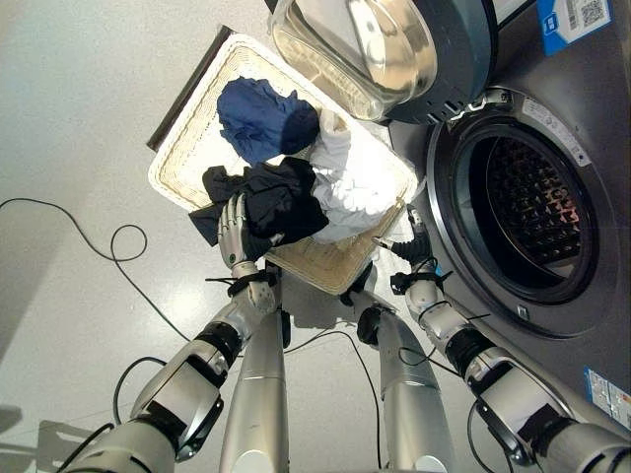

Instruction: Put the clothes into the washing machine.

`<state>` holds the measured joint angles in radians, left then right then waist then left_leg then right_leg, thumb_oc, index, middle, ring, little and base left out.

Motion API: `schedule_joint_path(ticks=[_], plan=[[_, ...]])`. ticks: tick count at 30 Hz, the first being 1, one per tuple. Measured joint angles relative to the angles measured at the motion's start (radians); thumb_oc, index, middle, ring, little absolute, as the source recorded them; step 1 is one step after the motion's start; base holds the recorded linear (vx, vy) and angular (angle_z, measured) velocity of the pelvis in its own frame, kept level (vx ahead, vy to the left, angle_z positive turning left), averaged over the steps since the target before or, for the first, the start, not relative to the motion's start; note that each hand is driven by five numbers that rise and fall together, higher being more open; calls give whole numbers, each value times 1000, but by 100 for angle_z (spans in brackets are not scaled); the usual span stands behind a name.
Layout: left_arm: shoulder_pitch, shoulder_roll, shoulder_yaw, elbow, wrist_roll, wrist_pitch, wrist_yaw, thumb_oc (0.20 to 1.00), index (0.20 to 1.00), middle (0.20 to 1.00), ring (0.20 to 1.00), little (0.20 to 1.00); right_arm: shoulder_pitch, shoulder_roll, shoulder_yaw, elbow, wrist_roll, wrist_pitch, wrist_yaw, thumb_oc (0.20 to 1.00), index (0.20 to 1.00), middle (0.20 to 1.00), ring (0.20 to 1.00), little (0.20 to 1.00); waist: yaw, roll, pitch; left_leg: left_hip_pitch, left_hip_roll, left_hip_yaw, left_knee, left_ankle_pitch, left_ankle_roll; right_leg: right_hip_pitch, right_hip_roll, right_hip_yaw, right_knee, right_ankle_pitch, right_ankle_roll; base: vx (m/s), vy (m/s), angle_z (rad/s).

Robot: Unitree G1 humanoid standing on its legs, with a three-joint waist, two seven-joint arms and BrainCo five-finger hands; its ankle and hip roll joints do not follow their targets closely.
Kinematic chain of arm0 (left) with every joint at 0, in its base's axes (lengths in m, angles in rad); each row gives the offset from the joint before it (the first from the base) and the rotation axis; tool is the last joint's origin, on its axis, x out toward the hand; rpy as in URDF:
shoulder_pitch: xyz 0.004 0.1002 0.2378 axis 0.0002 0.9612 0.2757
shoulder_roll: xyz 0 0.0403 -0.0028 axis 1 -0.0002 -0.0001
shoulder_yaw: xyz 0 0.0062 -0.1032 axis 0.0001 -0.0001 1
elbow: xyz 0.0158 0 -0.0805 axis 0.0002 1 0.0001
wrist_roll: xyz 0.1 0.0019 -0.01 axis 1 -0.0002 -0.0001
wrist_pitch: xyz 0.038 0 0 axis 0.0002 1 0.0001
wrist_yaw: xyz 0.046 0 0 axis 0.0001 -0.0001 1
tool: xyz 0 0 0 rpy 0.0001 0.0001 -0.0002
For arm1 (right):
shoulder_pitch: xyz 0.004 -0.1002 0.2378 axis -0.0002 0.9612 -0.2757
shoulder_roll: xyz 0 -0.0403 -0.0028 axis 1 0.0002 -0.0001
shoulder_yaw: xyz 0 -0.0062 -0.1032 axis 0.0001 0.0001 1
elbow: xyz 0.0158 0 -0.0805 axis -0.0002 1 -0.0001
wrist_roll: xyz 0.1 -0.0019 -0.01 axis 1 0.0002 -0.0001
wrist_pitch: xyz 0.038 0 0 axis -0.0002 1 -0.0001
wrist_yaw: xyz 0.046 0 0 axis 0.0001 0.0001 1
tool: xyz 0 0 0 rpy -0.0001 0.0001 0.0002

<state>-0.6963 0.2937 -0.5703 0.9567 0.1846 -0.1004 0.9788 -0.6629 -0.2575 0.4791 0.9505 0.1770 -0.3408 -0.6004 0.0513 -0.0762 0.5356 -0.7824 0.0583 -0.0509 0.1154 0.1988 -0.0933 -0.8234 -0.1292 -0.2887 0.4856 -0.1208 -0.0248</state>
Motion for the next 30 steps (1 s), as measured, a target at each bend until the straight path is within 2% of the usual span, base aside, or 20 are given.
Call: schedule_joint_path(ticks=[7, 8, 14, 19, 23, 25, 30], plan=[[-66, -3, -44, 26, 0, 64, -63, 1000, 1000, 1000, 1000, 1000, -13, -2, 0, 9, 11, 0, 9, 1000, 1000, 1000, 1000, 1000, -7, 1, 0, 0, 0, 3, 1, 0, 0, -3, 0, 3, 2, 0, 0, -1, 12, -1], [-100, -2, -58, 55, -1, 94, -94, 1000, 1000, 1000, 1000, 1000, -28, -1, 0, 22, 11, 0, 11, 1000, 1000, 1000, 1000, 1000, -10, 0, 0, -2, -1, 9, 1, 0, 0, -9, -2, 8, 6, 0, 0, -7, 42, -4], [-205, 3, -59, 131, -4, 161, -181, 1000, 1000, 1000, 1000, 1000, -58, -14, 3, 39, 12, 2, 29, 1000, 1000, 1000, 1000, 1000, -17, 0, 0, -22, 4, 24, 3, 0, 0, -38, 4, 24, 7, 6, -5, -8, 47, -7], [-275, 15, -79, 201, -43, 252, -265, 1000, 1000, 1000, 1000, 1000, -97, -16, 4, 42, 13, 2, 29, 1000, 1000, 1000, 1000, 1000, -47, 0, 0, -27, 7, 43, 4, -2, 1, -52, 8, 39, 2, 14, -4, -15, 41, -8], [-329, 21, -81, 237, -47, 340, -268, 1000, 1000, 1000, 1000, 1000, -124, -28, 11, 33, 38, -14, 23, 1000, 1000, 1000, 1000, 1000, -62, -1, -1, -60, 16, 56, 26, -9, 1, -85, 22, 62, -2, 25, 1, -15, 21, -13], [-341, 21, -81, 241, -48, 363, -267, 1000, 1000, 1000, 1000, 1000, -126, -34, 12, 30, 45, -21, 17, 1000, 1000, 1000, 1000, 1000, -63, -1, -1, -75, 19, 57, 37, -14, -1, -98, 25, 63, -3, 25, 1, -42, 23, -9], [-383, 36, -108, 240, -51, 455, -248, 1000, 1000, 1000, 1000, 1000, -146, -63, 14, -80, 53, -37, -53, 1000, 1000, 1000, 1000, 1000, -62, 1, -7, -137, 32, 76, 52, -24, -1, -167, 40, 87, -9, 47, 15, -32, 16, -17]])
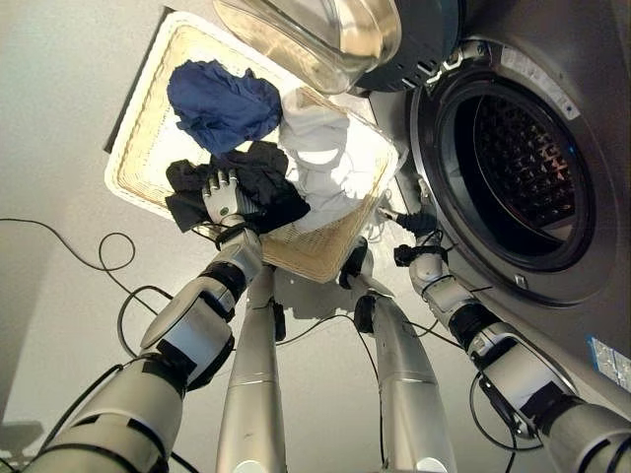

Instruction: Put the clothes into the washing machine.

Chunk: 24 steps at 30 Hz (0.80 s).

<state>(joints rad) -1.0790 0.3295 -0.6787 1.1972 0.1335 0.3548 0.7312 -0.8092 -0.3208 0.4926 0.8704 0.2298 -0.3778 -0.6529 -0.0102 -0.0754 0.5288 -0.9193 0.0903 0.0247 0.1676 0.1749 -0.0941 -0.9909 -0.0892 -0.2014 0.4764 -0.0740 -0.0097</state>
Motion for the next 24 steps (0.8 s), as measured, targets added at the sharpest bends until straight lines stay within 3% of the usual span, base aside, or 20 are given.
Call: schedule_joint_path(ticks=[4, 7, 8, 9, 10, 11, 18, 24], plan=[[-21, -7, -6, 1, -12, 57, 0, 1000, 1000, 1000, 1000, 1000, -17, -8, 13, -45, -1, -9, -41, 1000, 1000, 1000, 1000, 1000, -1, 8, -10, -22, 8, -1, -1, 0, 0, -14, 6, 1, -30, 16, 25, -25, -5, -12], [-32, -8, -6, 2, -23, 65, 0, 1000, 1000, 1000, 1000, 1000, -22, -10, 21, -45, 0, -9, -57, 1000, 1000, 1000, 1000, 1000, -2, 9, -27, -46, 9, -1, 2, -3, -3, -25, 7, -1, -54, 27, 41, -23, 0, -7], [-33, -9, -7, 2, -30, 65, 0, 947, 947, 947, 947, 947, -22, -10, 22, -45, 0, -9, -58, 1000, 1000, 1000, 1000, 1000, -3, 9, -33, -50, 8, -1, 3, -3, -3, -27, 7, 0, -60, 28, 43, -20, 4, -4], [-39, -15, -7, 2, -32, 65, 0, 438, 438, 438, 438, 438, -24, -12, 22, -46, 0, -9, -58, 1000, 1000, 1000, 1000, 1000, -4, 9, -34, -53, 4, 1, 3, -3, -3, -28, 5, 2, -64, 31, 47, 0, 0, 0], [-48, -19, -7, 3, -33, 65, 0, 438, 438, 438, 438, 438, -23, -13, 22, -50, 1, -9, -61, 1000, 1000, 1000, 1000, 1000, -5, 9, -34, -53, 1, 1, 2, -3, -3, -28, 3, 4, -65, 33, 51, -14, -6, 6], [-48, -20, -16, 3, -33, 63, 0, 200, 200, 200, 200, 200, -20, -13, 22, -56, 2, -9, -68, 1000, 1000, 1000, 1000, 1000, -4, 9, -34, -56, -3, 1, -1, -5, 1, -28, 0, 5, -71, 34, 53, -16, -2, 7], [-112, 20, -16, 2, -38, 12, -13, 200, 200, 200, 200, 200, -19, -10, 21, -113, 29, -9, -79, 1000, 1000, 1000, 1000, 1000, -23, 7, -36, -74, -24, 2, 1, -8, 2, -28, -11, 18, -99, 47, 73, -12, 1, 3], [-143, 84, -13, 2, -41, -70, -108, 200, 200, 200, 200, 200, -15, -3, 21, -119, 32, -10, -77, 1000, 1000, 1000, 1000, 1000, -52, 5, -37, -65, -40, 27, -21, -8, 2, -22, -22, 43, -117, 58, 92, -10, -1, 5]])
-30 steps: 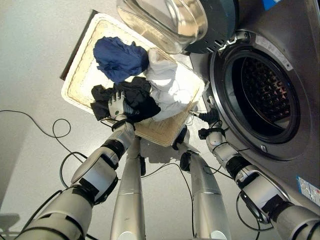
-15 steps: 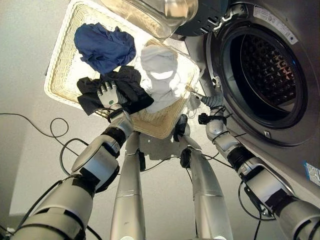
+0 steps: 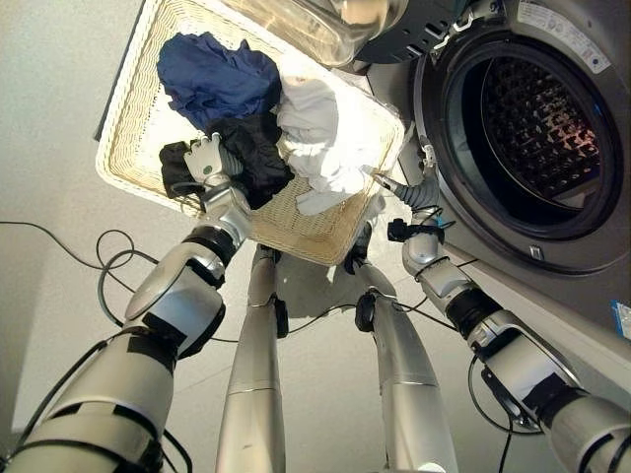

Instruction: Put the clothes into the washing machine.

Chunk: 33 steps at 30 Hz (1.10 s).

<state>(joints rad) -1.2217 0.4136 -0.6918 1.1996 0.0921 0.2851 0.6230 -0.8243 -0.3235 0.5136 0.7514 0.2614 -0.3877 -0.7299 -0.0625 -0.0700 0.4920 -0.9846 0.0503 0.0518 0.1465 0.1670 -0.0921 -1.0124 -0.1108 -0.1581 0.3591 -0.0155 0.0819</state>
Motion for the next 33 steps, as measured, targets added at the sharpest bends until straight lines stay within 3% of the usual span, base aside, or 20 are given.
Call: schedule_joint_path(ticks=[4, 7, 17, 21, 26, 33], plan=[[17, 0, 3, 6, -35, -27, -44, 200, 200, 200, 200, 200, 5, 3, 0, 0, 4, 0, 1, 1000, 1000, 1000, 1000, 1000, -4, -2, 0, 31, -5, 1, 3, 5, 6, 28, 0, 11, 15, 7, 0, -8, 3, 7], [49, 9, 8, 18, -42, -52, -49, 200, 200, 200, 200, 200, 4, 4, 0, 0, 4, -1, 0, 1000, 1000, 1000, 1000, 1000, -5, -2, -1, 62, -6, 3, 2, 28, 52, 49, 6, 10, 38, 8, -34, -5, 7, -3], [113, 24, 48, 16, -130, -167, -98, 200, 200, 200, 200, 200, 7, 2, -1, -17, 4, -1, -10, 1000, 1000, 1000, 1000, 1000, -9, -6, 3, 120, -3, 0, 0, 27, 54, 104, 5, -7, 52, -8, -64, -2, 1, 2], [235, 8, 126, -80, -282, -262, -187, 200, 200, 200, 200, 200, 49, 5, -11, -46, 3, 0, -21, 1000, 1000, 1000, 1000, 1000, -5, -7, 3, 158, -5, 1, -15, 27, 49, 131, 3, -7, 60, -14, -59, 0, 0, 0], [358, -6, 181, -237, -392, -339, -213, 200, 200, 200, 200, 200, 102, 6, -38, -90, -6, 12, -20, 1000, 1000, 1000, 1000, 1000, 1, -5, 5, 174, -5, 1, -35, 38, 48, 138, 3, -7, 61, -15, -61, 0, 0, 0], [521, -51, 221, -480, -415, -452, -252, 200, 200, 200, 200, 200, 185, 2, -79, -157, -68, 40, -19, 1000, 1000, 1000, 1000, 1000, 57, 6, 20, 235, -4, -9, -60, 42, 42, 191, 2, -21, 63, -33, -69, 6, -18, 4]])
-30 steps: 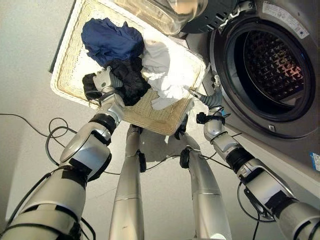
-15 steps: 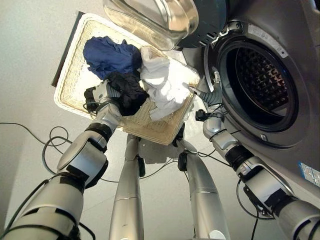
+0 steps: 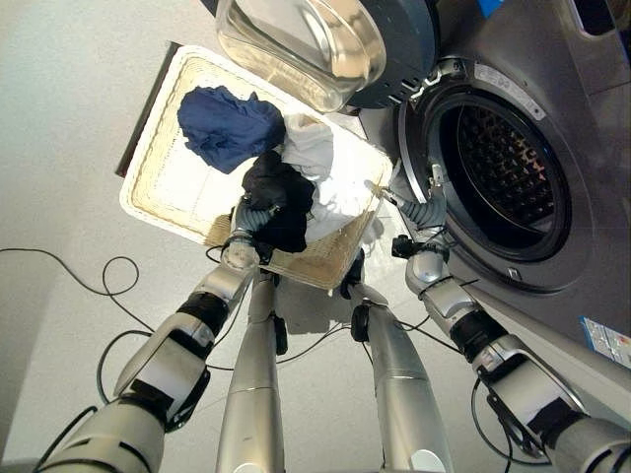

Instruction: Put the clothes into the washing machine.

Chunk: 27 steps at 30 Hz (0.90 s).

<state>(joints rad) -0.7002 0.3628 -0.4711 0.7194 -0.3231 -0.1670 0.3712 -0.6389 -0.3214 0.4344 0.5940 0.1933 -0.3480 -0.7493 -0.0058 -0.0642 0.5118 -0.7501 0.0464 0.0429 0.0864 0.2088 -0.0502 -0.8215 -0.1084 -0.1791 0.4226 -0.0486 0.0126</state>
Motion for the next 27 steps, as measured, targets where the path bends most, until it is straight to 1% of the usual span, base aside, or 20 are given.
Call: schedule_joint_path(ticks=[2, 3, 6, 7, 8, 10, 12, 13, 16, 21, 23, 24, 25, 27], plan=[[56, -2, 13, -96, -44, -46, -42, 200, 200, 200, 200, 200, 1, -1, -3, -4, -58, 3, 0, 1000, 1000, 1000, 1000, 1000, 7, 16, 8, 8, -1, -20, -6, 4, -5, 15, -4, -21, 4, -9, -3, 13, -44, 18], [71, -8, 15, -113, -58, -60, -66, 200, 200, 200, 200, 200, 1, -3, -12, -4, -98, 6, 0, 1000, 1000, 1000, 1000, 1000, 21, 17, 9, 9, -1, -23, -7, 5, -7, 15, -5, -24, 11, -15, -5, 6, -35, 15], [99, -11, 21, -162, -106, -82, -118, 200, 200, 200, 200, 200, 2, -17, -13, -24, -223, 24, 11, 1000, 1000, 1000, 1000, 1000, 32, 26, 14, 10, -2, -37, -11, 8, -11, 15, -8, -35, 24, -26, -11, 3, -30, 11], [100, -10, 21, -165, -119, -83, -130, 200, 200, 200, 200, 200, -6, -21, -13, -37, -239, 32, 17, 1000, 1000, 1000, 1000, 1000, 44, 29, 15, 11, -3, -40, -12, 8, -12, 15, -10, -38, 27, -29, -11, 5, -46, 12], [114, -12, 28, -199, -152, -84, -159, 200, 200, 200, 200, 200, 0, -46, 12, -61, -276, 49, 46, 1000, 1000, 1000, 1000, 1000, 47, 32, 17, 11, -4, -45, -15, 11, -14, 15, -13, -44, 31, -32, -12, 3, -15, 11], [128, -4, 32, -229, -191, -100, -201, 200, 200, 200, 200, 200, -7, -74, 23, -74, -323, 62, 102, 1000, 1000, 1000, 1000, 1000, 54, 33, 17, 12, -7, -50, -16, 13, -12, 15, -17, -50, 41, -39, -17, 6, -31, 12], [129, -3, 33, -242, -215, -104, -237, 200, 200, 200, 200, 200, -15, -102, 35, -72, -325, 71, 156, 1000, 1000, 1000, 1000, 1000, 65, 33, 17, 15, -9, -51, -16, 13, -12, 17, -20, -51, 46, -44, -17, 3, -32, 6], [131, 7, 31, -270, -223, -105, -260, 200, 200, 200, 200, 200, -19, -128, 51, -72, -316, 71, 207, 1000, 1000, 1000, 1000, 1000, 73, 33, 17, 15, -10, -51, -16, 17, -11, 17, -20, -51, 46, -45, -17, 0, 0, 0], [131, 27, 33, -306, -233, -106, -288, 200, 200, 200, 200, 200, -30, -130, 55, -70, -282, 71, 267, 1000, 1000, 1000, 1000, 1000, 75, 33, 17, 20, -12, -57, -15, 18, -11, 24, -22, -57, 46, -46, -16, 5, -16, 4], [132, 39, 40, -371, -302, -104, -357, 200, 200, 200, 200, 200, -38, -130, 58, -70, -254, 71, 364, 1000, 1000, 1000, 1000, 1000, 77, 34, 17, 29, -18, -73, -14, 19, -12, 37, -32, -72, 59, -55, -16, 9, -16, 9], [138, 42, 41, -408, -329, -95, -391, 200, 200, 200, 200, 200, -45, -139, 77, -72, -226, 71, 435, 1000, 1000, 1000, 1000, 1000, 80, 35, 17, 31, -19, -78, -14, 18, -13, 37, -37, -75, 70, -61, -15, 5, -9, 7], [138, 42, 41, -408, -329, -95, -391, 200, 200, 200, 200, 200, -45, -139, 77, -72, -226, 71, 435, 1000, 1000, 1000, 1000, 1000, 80, 35, 17, 31, -19, -78, -14, 18, -13, 37, -37, -75, 70, -61, -15, 0, 0, 0], [142, 47, 39, -428, -338, -92, -421, 200, 200, 200, 200, 200, -52, -146, 93, -74, -199, 71, 509, 1000, 1000, 1000, 1000, 1000, 86, 36, 17, 32, -21, -79, -14, 17, -16, 37, -37, -76, 73, -63, -13, 12, -38, 1], [140, 53, 39, -431, -345, -81, -442, 200, 200, 200, 200, 200, -55, -159, 103, -79, -168, 74, 584, 1000, 1000, 1000, 1000, 1000, 91, 39, 18, 32, -22, -81, -14, 18, -18, 36, -37, -77, 76, -64, -13, 13, -35, 2]])
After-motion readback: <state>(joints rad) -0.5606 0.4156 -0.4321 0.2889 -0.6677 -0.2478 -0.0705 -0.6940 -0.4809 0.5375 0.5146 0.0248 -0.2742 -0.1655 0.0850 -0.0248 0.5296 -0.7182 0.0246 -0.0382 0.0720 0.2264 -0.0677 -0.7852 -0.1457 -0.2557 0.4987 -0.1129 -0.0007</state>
